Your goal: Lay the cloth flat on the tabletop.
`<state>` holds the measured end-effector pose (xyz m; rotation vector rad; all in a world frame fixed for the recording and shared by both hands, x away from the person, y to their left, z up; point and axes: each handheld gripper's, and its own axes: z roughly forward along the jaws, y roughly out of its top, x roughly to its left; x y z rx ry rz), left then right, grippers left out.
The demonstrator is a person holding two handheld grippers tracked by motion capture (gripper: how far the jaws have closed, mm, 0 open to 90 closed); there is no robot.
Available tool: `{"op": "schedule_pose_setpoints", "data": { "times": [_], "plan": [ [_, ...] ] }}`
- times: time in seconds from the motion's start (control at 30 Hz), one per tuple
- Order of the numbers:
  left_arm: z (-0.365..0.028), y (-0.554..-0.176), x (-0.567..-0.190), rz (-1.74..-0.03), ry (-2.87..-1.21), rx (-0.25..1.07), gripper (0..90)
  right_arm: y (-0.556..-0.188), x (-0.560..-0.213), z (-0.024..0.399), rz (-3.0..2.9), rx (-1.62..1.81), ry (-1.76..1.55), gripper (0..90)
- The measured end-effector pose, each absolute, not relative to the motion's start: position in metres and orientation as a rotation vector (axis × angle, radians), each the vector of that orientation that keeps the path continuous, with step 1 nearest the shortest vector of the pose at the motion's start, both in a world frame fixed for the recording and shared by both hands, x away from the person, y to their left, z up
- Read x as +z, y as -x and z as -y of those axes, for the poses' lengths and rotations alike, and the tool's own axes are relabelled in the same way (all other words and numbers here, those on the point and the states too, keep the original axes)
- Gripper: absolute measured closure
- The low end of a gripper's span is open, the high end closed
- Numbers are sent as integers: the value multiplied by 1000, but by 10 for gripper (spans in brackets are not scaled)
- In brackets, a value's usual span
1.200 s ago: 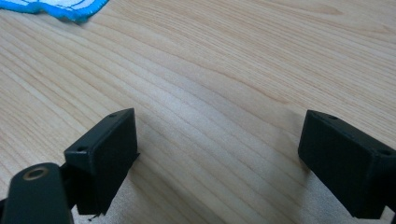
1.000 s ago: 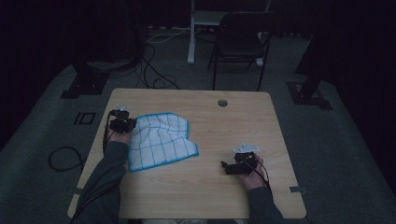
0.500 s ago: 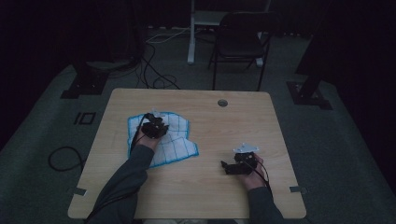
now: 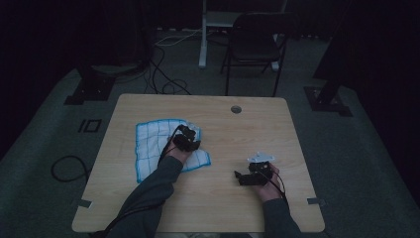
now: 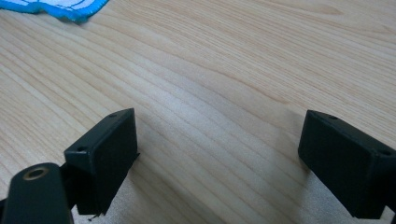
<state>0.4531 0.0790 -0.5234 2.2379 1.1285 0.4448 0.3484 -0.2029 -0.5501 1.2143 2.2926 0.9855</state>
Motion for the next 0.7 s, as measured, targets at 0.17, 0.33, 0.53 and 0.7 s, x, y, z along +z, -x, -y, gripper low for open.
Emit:
{"op": "schedule_pose_setpoints", "data": {
  "times": [0.17, 0.33, 0.53, 0.7],
  "plan": [
    [-75, -452, -528, -1139, -2255, 473, 645, -348, -550, 203, -2293, 986, -1214, 118],
    [-78, -452, -526, -1145, -2271, 471, 855, -348, -550, 203, -2293, 986, -1213, 118],
    [-76, -448, -516, -1107, -2246, 446, 875, -348, -550, 203, -2293, 985, -1214, 118],
    [-67, -443, -502, -1064, -2217, 417, 875, -348, -550, 203, -2292, 985, -1214, 118]
  ]
}}
